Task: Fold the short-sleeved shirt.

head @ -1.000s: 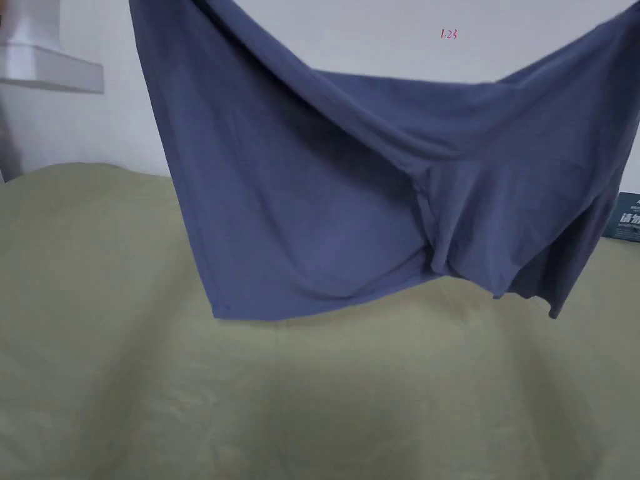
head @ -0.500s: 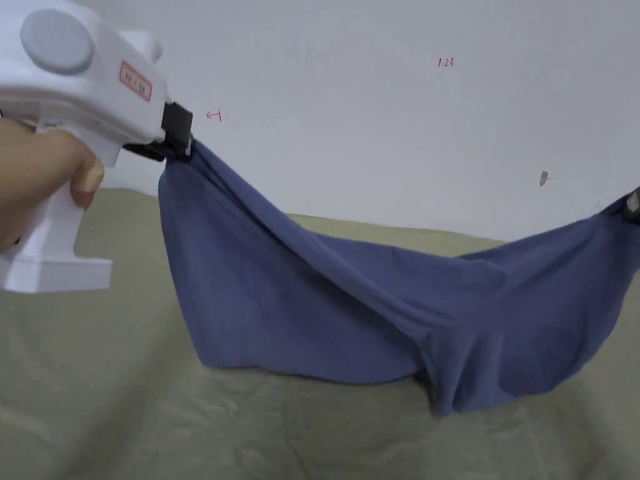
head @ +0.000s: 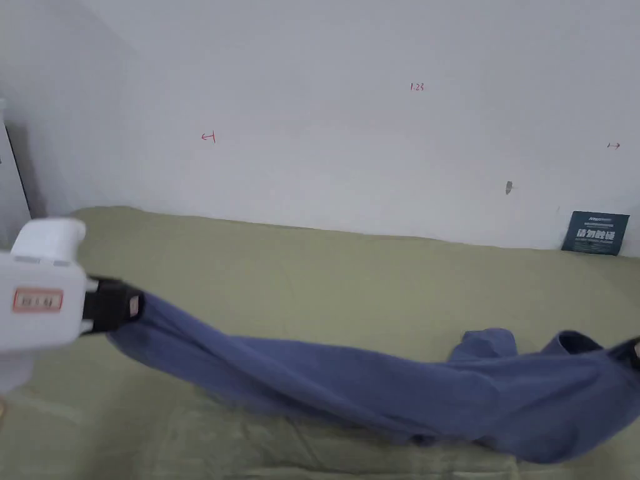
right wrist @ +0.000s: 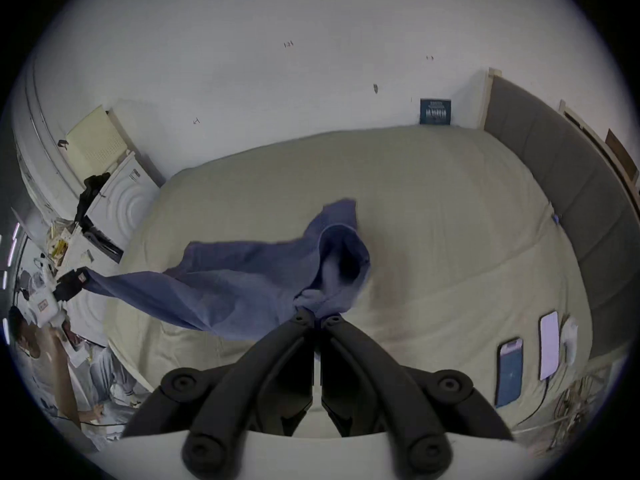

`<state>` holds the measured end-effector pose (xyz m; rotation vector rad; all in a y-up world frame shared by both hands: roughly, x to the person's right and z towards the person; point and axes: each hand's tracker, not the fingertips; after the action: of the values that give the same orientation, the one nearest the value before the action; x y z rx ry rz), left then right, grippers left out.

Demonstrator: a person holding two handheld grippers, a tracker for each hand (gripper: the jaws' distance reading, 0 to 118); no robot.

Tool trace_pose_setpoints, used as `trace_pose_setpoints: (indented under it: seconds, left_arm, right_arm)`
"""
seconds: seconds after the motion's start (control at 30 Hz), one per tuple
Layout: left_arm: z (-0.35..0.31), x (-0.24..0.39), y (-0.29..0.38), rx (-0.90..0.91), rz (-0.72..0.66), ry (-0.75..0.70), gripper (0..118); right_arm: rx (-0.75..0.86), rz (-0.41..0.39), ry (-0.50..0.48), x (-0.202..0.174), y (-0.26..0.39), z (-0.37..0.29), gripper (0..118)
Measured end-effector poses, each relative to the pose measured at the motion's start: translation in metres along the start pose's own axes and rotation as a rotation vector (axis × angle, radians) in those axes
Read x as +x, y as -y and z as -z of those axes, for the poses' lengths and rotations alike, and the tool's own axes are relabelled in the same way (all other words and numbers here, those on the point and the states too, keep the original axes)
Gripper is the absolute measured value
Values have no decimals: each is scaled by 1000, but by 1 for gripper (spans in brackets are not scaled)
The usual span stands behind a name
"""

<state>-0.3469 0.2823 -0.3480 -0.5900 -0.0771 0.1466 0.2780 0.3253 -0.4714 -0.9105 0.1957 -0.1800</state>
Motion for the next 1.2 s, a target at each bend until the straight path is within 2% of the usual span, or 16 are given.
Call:
trace_pose_setpoints:
  seconds: [0.13, 0.27, 0.43, 0.53, 0.6, 0.7, 0.77, 0.8, 0.83, 0.87, 0.9, 0.93, 1.1, 1.13, 1.17, 1.2]
  left_arm:
    - [-21, -12, 64, -57, -36, -15, 2]
    - [-35, -22, 129, -141, -142, -11, 2]
    - [-34, -25, 186, -279, -141, -40, 2]
    - [-30, -27, 209, -306, -158, -50, 2]
    - [-26, -32, 221, -338, -179, -65, 2]
    - [-22, -38, 232, -379, -209, -53, 3]
    - [-26, -36, 230, -410, -205, -76, 21]
    - [-31, -36, 227, -414, -193, -86, 40]
    - [-38, -37, 224, -412, -195, -84, 74]
    - [-46, -38, 220, -395, -204, -74, 87]
    - [-56, -35, 216, -347, -221, -48, 89]
    - [-62, -33, 208, -315, -222, -36, 89]
    - [-60, -5, 172, -188, -150, -62, 87]
    - [-56, 1, 168, -186, -144, -61, 84]
    - [-50, 16, 166, -184, -135, -64, 74]
    - [-42, 23, 163, -182, -117, -71, 51]
  right_arm:
    - [-64, 52, 16, 24, 60, 9, 2]
    - [-128, 179, 3, 48, 125, 23, 2]
    - [-182, 245, 15, 67, 177, 47, 2]
    - [-189, 242, 44, 70, 194, 59, 2]
    - [-188, 217, 119, 71, 202, 63, 2]
    - [-194, 209, 124, 73, 208, 65, 2]
    - [-184, 213, 126, 71, 208, 58, 7]
    - [-182, 213, 129, 69, 206, 53, 17]
    - [-177, 199, 136, 66, 203, 46, 41]
    - [-165, 172, 147, 58, 202, 35, 63]
    - [-152, 142, 143, 51, 199, 27, 84]
    - [-128, 117, 132, 43, 196, 18, 99]
    - [69, 56, 48, -7, 183, -6, 100]
    - [87, 47, 52, -12, 183, -4, 97]
    - [89, 37, 57, -20, 182, -1, 86]
    - [87, 17, 64, -27, 180, 3, 63]
